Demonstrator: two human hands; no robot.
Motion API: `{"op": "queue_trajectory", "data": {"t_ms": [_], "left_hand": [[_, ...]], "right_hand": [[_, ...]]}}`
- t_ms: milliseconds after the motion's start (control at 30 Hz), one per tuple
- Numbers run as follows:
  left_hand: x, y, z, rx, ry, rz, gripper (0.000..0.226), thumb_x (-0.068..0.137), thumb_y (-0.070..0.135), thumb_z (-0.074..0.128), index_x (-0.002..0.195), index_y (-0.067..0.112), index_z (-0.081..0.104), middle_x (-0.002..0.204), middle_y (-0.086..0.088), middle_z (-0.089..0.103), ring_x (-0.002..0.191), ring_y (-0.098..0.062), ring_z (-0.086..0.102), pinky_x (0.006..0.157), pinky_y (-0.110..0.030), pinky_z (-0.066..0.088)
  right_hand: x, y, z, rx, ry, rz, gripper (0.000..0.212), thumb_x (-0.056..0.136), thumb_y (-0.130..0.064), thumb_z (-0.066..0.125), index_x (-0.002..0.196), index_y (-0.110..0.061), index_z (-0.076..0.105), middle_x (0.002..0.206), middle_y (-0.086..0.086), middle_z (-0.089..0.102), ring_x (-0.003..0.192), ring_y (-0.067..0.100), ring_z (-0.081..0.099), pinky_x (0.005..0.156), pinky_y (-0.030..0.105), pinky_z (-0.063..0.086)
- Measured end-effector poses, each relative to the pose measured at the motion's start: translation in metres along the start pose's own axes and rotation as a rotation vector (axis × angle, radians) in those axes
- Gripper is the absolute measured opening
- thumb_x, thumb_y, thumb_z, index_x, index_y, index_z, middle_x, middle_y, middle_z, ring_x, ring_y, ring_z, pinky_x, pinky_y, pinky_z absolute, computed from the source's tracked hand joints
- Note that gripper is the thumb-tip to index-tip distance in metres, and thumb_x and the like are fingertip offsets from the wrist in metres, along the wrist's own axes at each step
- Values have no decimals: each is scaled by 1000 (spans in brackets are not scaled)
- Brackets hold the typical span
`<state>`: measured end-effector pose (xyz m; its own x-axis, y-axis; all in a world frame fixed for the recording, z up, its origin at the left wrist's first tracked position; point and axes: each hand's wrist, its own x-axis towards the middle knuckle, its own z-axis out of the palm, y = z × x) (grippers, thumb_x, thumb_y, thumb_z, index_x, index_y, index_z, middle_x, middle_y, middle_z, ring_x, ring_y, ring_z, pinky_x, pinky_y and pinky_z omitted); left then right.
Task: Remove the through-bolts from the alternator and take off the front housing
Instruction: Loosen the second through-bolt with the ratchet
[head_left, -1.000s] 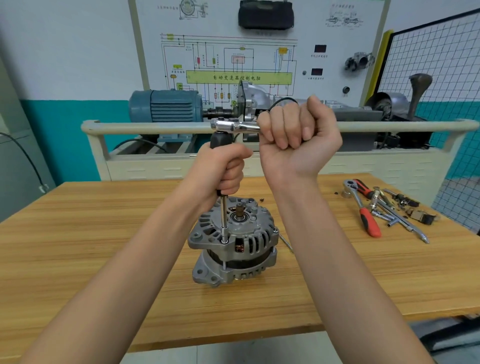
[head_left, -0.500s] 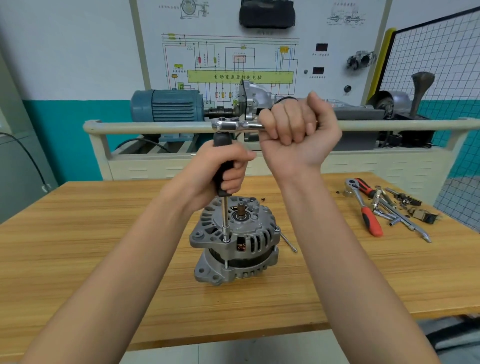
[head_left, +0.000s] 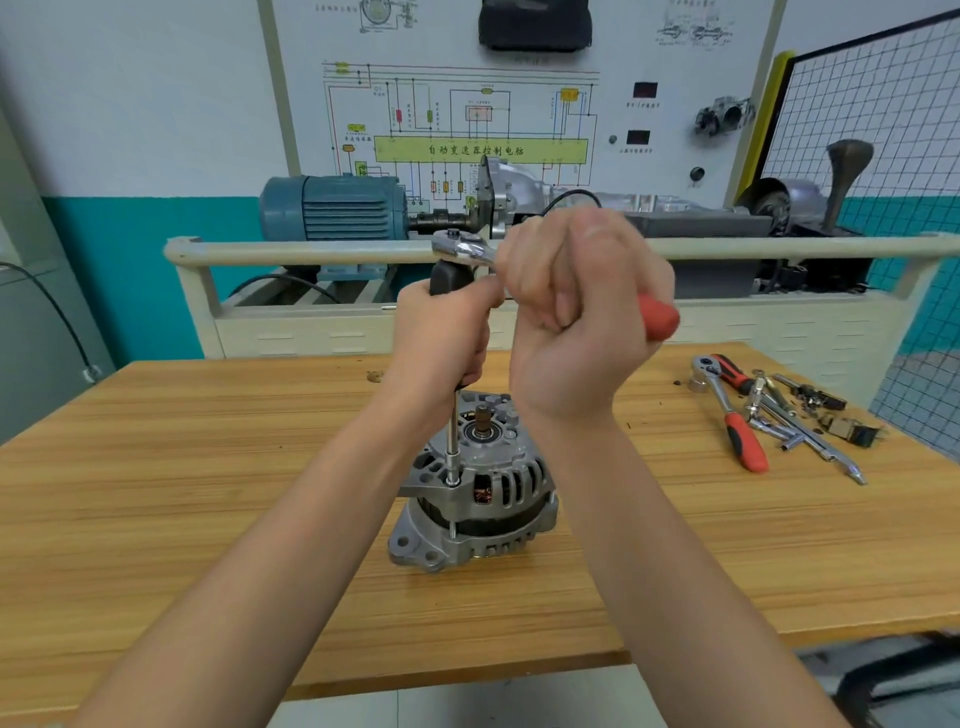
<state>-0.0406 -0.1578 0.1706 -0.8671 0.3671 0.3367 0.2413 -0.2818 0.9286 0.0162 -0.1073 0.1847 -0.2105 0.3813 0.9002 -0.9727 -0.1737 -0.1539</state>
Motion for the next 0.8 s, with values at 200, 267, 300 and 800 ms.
{"op": "queue_trajectory", "data": {"t_ms": [200,267,300,800], "left_hand": [[4,1,-17,-34,-269,-23,40,80,2,55,50,18,34,38,7,25,32,-8,17,36,-16,19],[8,5,-26,-92,-481,-64,34,76,9,57,47,19,40,37,6,28,30,-8,22,37,-18,22],[9,6,-29,-115,-568,-86,31,74,11,57,47,19,43,37,6,29,30,-8,23,37,-17,23],[2,-2,-6,-12,-122,-14,52,85,4,49,39,24,33,36,6,22,29,-8,15,35,-11,16]], "right_hand": [[15,0,-11,263,24,162,48,83,-4,36,39,-23,34,35,-7,30,35,9,19,44,26,18],[25,0,-22,458,109,334,50,83,-9,39,34,-18,36,32,-6,28,36,12,13,42,23,21],[29,1,-27,549,178,418,49,82,-12,39,34,-17,34,31,-5,26,37,12,10,41,23,20],[2,1,-1,51,24,11,42,80,-6,45,44,-24,37,40,-5,29,38,8,25,47,29,18]]}}
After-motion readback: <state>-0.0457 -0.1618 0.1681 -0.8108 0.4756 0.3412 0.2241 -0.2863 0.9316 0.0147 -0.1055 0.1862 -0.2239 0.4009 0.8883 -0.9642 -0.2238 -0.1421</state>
